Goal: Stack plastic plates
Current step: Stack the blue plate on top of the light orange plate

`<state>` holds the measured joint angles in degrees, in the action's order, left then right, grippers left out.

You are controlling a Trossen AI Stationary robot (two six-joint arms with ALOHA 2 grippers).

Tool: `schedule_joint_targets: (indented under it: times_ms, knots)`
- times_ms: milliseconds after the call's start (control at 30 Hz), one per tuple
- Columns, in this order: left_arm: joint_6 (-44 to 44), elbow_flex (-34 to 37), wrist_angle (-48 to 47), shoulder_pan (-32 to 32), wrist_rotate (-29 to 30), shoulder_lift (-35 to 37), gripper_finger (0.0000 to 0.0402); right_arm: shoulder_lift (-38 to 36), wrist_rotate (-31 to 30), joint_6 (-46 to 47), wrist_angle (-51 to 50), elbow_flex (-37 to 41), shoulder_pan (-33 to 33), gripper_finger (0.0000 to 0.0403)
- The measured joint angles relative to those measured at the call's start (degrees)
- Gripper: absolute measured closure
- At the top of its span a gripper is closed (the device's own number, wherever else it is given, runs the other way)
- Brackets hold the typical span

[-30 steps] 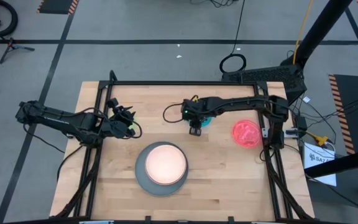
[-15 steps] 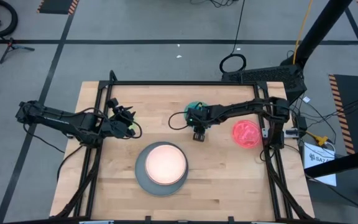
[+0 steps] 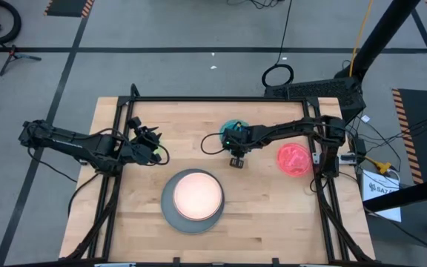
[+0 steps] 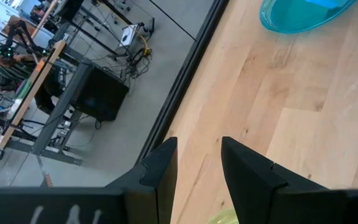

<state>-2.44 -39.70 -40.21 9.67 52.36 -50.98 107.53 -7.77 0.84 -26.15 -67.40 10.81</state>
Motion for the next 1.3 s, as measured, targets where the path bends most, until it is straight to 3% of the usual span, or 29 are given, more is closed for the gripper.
schedule_joint_targets:
  times_ms: [200, 367, 500, 1000, 1300]
  knots:
    - [0.2, 0.0, 0.0, 0.0, 0.0, 0.0, 0.027, -0.2, 0.0, -0.3, 0.7, 0.0, 0.0, 0.0394]
    - [0.2, 0.0, 0.0, 0.0, 0.0, 0.0, 0.027, -0.9, -0.7, -1.4, -0.7, -1.2, -0.5, 0.0399]
    - [0.4, 0.0, 0.1, 0.0, 0.0, 0.0, 0.027, -1.7, -3.0, -2.5, -3.0, -5.4, -2.2, 0.0401]
    - [0.4, 0.0, 0.2, 0.0, 0.0, 0.0, 0.027, -1.9, -2.5, -6.1, -5.9, -21.3, -14.7, 0.0401]
    - [0.5, 0.0, 0.2, 0.0, 0.0, 0.0, 0.027, -1.9, 8.1, -6.1, 2.8, -23.6, -21.1, 0.0401]
